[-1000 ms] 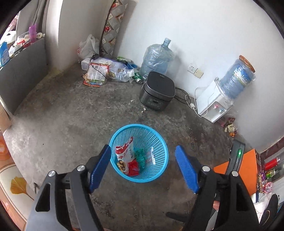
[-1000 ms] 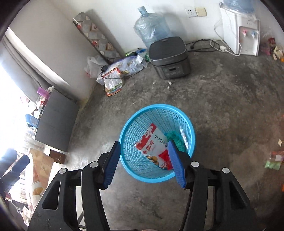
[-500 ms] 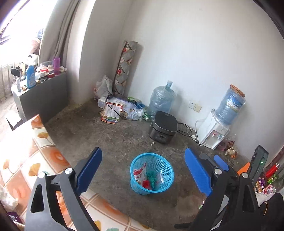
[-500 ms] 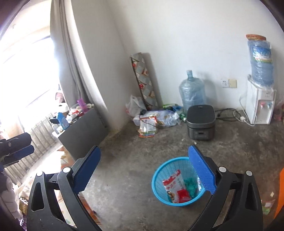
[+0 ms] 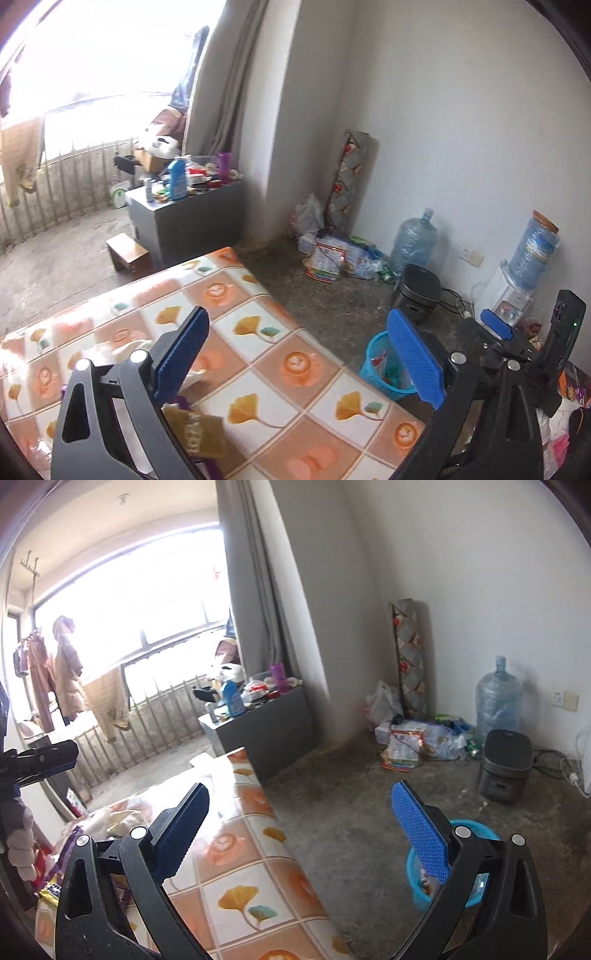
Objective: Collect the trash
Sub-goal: 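Bring both tools back to the table toward the tissue and gold pack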
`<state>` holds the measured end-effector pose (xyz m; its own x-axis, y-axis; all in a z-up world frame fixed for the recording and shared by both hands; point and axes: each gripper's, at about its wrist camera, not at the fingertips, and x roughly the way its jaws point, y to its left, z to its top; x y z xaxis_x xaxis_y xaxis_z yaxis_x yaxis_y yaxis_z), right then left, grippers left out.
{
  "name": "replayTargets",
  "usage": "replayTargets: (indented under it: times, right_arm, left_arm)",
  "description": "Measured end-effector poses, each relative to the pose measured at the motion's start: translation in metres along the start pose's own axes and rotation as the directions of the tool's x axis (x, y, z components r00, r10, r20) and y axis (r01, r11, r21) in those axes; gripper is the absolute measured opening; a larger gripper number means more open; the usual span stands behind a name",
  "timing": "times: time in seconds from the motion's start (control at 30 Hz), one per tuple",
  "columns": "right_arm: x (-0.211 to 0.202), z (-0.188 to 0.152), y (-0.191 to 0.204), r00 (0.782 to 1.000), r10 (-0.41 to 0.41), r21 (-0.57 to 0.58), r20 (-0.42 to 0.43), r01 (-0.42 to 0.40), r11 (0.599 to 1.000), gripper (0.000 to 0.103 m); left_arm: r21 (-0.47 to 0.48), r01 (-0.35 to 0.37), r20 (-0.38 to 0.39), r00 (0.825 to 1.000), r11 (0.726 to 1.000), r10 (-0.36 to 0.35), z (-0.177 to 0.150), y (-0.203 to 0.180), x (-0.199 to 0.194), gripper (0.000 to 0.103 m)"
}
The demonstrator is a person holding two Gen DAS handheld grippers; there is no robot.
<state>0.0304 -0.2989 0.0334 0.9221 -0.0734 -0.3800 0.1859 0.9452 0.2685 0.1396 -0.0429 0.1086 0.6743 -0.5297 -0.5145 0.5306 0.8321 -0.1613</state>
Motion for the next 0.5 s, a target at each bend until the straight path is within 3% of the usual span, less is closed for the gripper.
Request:
replayTargets:
  times: [0.1,0.2,0.37,0.5]
  right_arm:
    - [0.008,0.001,0.02,0.996,0.086,-0.01,-0.029,-0.087,0.996,0.095]
    - [0.025,0.001,0.033,0.978,0.183,0.017,-0.097,-0.182,0.983,0.095]
    - [0.053,-0.008,0.065,0.925,0.313,0.042,-0.213,-0.311,0.949,0.091]
    - [0.064,-0.02,0.092,0.866,0.399,0.046,-0.301,-0.405,0.913,0.084]
  left_arm:
    - [-0.047,-0.087,0.014,0.996,0.995,0.087,-0.007,0.037,-0.026,0.095]
    - [-0.075,-0.143,-0.008,0.99,0.987,0.143,-0.016,0.066,-0.039,0.095]
    - [-0.128,-0.179,-0.067,0.983,0.975,0.172,-0.032,0.093,-0.039,0.095]
    - [-0.11,-0.22,-0.15,0.968,0.969,0.203,-0.046,0.095,-0.021,0.091]
